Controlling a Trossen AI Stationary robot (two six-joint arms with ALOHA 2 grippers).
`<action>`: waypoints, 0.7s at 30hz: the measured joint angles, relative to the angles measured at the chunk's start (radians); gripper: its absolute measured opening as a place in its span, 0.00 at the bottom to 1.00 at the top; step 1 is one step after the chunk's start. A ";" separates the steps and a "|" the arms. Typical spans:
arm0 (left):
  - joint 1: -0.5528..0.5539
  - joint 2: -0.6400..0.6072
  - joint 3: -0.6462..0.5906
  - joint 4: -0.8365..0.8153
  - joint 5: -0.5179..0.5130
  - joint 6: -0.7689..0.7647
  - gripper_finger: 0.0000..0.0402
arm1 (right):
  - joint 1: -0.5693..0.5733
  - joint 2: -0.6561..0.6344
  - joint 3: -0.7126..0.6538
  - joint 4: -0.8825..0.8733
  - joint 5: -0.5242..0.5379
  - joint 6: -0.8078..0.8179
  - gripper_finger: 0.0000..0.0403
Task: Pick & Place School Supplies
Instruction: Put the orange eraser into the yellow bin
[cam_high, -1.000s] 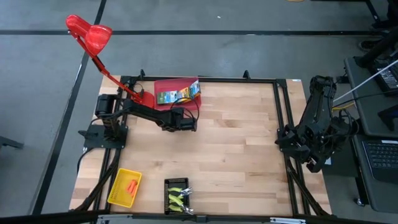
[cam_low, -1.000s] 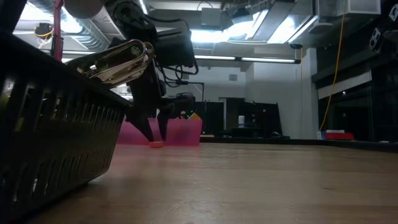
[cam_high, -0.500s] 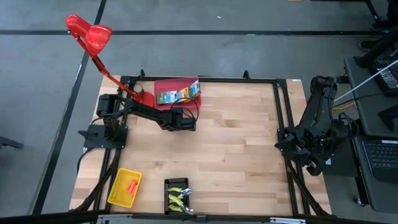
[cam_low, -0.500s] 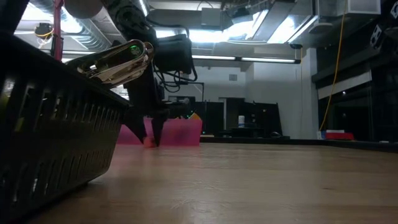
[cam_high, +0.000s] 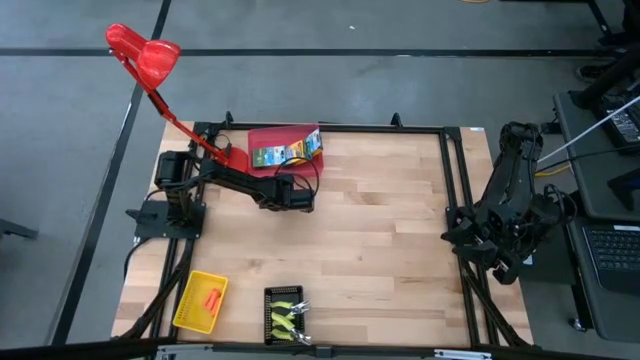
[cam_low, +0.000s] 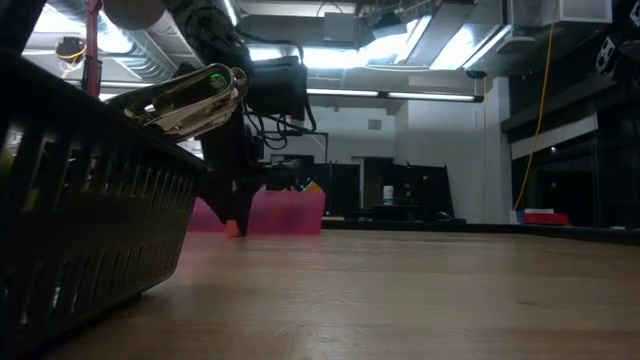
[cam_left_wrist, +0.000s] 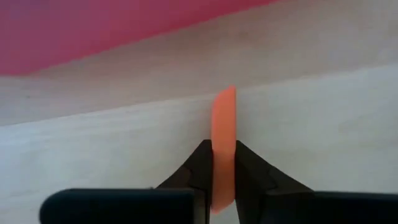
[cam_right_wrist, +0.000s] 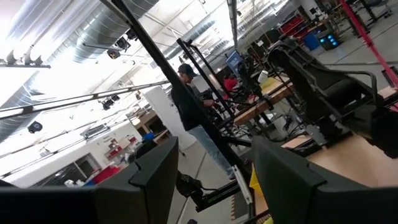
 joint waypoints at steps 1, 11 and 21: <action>-0.007 -0.009 0.006 -0.034 0.007 0.023 0.07 | 0.000 0.000 0.000 0.000 -0.003 0.009 0.51; -0.360 -0.322 0.058 -0.535 0.117 -0.161 0.07 | 0.000 0.038 0.000 0.019 -0.016 0.020 0.51; -0.962 -0.444 0.058 -0.647 0.387 -0.801 0.07 | 0.000 0.043 0.000 0.064 -0.034 -0.039 0.51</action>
